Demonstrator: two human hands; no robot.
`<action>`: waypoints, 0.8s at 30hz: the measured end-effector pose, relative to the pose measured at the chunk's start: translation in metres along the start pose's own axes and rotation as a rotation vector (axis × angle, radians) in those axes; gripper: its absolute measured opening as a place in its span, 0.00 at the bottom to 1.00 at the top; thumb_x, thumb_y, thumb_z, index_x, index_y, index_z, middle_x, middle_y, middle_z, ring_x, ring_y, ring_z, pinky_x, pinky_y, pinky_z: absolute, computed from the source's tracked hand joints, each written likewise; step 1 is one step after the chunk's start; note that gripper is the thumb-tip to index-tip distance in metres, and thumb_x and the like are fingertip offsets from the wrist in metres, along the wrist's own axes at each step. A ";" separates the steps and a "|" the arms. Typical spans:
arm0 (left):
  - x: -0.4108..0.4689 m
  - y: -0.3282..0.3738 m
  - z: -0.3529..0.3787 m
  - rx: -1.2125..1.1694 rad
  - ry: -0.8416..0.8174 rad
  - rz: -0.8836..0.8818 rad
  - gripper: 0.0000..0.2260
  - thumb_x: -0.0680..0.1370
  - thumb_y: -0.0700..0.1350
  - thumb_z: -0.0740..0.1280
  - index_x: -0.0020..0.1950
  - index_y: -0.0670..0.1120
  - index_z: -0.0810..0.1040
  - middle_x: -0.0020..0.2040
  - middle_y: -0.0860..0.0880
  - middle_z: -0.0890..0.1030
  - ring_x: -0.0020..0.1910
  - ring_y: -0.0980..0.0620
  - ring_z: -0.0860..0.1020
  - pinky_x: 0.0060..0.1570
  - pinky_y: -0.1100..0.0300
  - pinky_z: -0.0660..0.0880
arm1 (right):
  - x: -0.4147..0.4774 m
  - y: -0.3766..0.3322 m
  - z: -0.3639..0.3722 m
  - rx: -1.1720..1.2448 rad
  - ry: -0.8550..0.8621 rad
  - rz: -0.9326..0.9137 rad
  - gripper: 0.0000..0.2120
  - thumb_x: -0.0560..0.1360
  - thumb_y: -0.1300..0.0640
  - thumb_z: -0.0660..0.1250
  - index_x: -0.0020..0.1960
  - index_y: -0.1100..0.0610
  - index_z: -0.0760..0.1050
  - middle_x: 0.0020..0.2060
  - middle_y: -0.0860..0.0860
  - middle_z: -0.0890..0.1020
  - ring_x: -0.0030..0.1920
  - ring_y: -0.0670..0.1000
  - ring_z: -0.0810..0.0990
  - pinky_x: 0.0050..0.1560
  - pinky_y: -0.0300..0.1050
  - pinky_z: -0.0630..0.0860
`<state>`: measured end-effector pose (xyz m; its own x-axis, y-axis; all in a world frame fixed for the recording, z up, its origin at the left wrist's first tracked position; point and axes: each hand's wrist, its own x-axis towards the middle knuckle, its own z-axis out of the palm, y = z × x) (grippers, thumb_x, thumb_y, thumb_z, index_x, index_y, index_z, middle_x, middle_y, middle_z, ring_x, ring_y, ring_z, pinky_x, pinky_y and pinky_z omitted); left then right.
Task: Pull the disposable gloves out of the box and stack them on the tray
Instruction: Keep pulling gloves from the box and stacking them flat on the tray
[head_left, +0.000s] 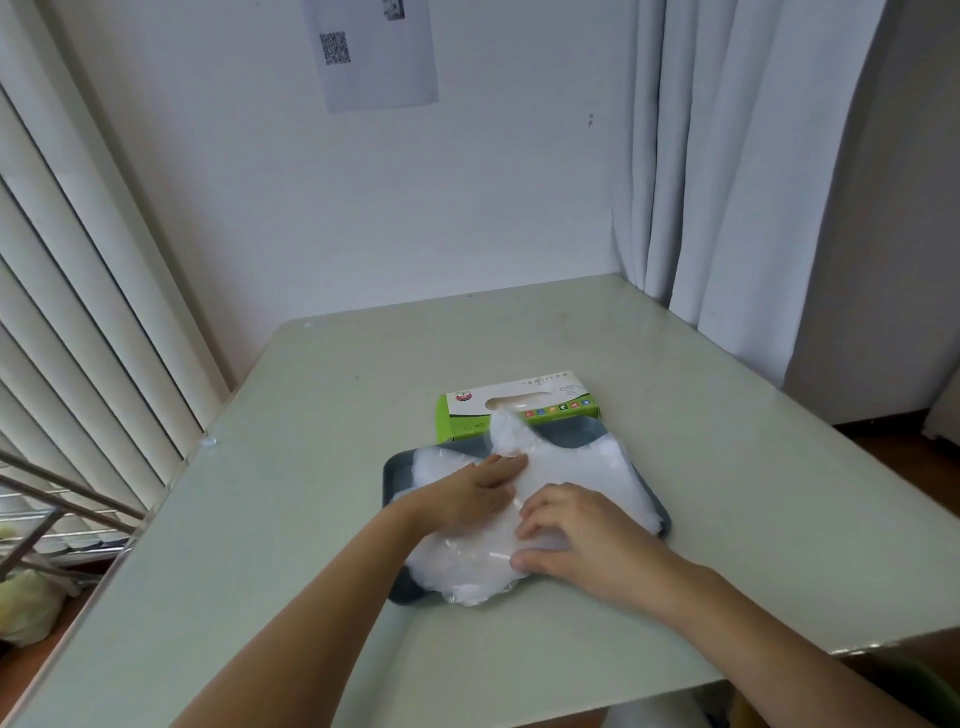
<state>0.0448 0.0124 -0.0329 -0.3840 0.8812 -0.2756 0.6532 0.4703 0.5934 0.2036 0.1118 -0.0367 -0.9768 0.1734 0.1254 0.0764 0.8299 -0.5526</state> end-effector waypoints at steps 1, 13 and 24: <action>0.000 0.000 0.000 -0.001 -0.005 -0.017 0.21 0.85 0.43 0.51 0.78 0.50 0.55 0.75 0.46 0.63 0.74 0.47 0.62 0.73 0.57 0.54 | -0.002 0.001 0.002 0.015 -0.006 -0.009 0.16 0.72 0.45 0.71 0.54 0.54 0.81 0.55 0.44 0.78 0.57 0.41 0.74 0.59 0.32 0.67; 0.008 -0.007 -0.003 -0.104 -0.055 -0.053 0.23 0.84 0.39 0.53 0.78 0.54 0.58 0.75 0.48 0.64 0.70 0.51 0.67 0.61 0.69 0.63 | -0.002 -0.004 0.008 0.036 0.130 0.042 0.15 0.69 0.70 0.64 0.50 0.57 0.83 0.49 0.48 0.82 0.51 0.46 0.80 0.55 0.37 0.74; 0.005 -0.007 0.000 -0.032 -0.023 -0.055 0.25 0.83 0.39 0.54 0.79 0.54 0.53 0.79 0.51 0.51 0.78 0.50 0.53 0.76 0.53 0.50 | -0.004 -0.013 0.014 0.146 0.253 0.124 0.04 0.67 0.57 0.76 0.37 0.56 0.83 0.39 0.45 0.82 0.42 0.44 0.79 0.47 0.37 0.73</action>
<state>0.0381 0.0140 -0.0383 -0.4033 0.8550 -0.3260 0.6099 0.5168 0.6008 0.2039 0.0926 -0.0413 -0.8798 0.4102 0.2400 0.1448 0.7123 -0.6867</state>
